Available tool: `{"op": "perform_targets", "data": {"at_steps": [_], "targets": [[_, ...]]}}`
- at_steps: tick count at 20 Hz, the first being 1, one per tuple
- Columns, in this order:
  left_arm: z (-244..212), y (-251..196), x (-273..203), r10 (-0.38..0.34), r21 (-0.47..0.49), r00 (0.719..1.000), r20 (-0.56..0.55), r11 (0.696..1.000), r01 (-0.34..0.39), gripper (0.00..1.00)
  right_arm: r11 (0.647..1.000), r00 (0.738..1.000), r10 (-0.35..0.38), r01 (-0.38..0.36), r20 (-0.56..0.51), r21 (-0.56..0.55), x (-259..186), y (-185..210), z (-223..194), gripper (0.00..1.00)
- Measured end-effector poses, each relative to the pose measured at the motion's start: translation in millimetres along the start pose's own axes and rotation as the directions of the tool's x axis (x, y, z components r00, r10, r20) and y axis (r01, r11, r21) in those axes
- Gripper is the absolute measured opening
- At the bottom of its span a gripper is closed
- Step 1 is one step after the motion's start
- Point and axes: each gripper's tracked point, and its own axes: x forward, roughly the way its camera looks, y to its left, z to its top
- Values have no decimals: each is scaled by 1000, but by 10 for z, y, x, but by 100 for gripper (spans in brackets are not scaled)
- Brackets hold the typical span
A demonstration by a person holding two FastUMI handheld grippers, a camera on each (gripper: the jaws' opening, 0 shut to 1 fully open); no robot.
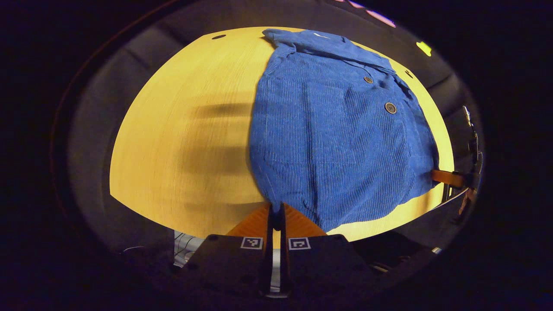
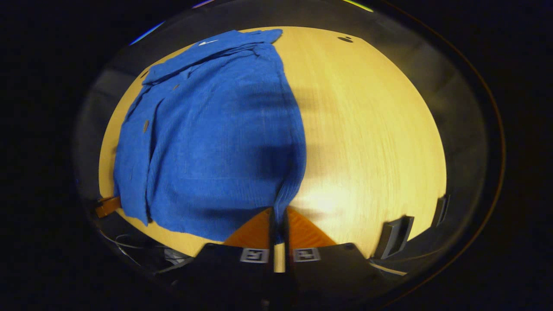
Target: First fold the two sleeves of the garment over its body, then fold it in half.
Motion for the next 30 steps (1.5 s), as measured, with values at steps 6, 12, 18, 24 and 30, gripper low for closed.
{"op": "perform_targets", "data": {"at_steps": [6,12,18,24,30], "targets": [[213,31,-385,-114,-84,991,65,989,119,0,994,996,67,-71,54,82,-310,67,189,5],[848,-11,-1116,-189,-11,962,196,981,194,0,991,976,124,-132,180,33,-996,253,885,5],[1865,87,-1742,-210,57,919,335,978,203,0,993,928,119,-118,353,-25,-1717,334,2032,5],[3171,228,-1920,-167,27,889,427,985,172,0,997,881,75,-61,468,-45,-1880,422,3564,4],[4429,334,-826,-21,-99,932,363,993,61,0,989,889,28,43,457,-144,-691,543,4878,4]]}}
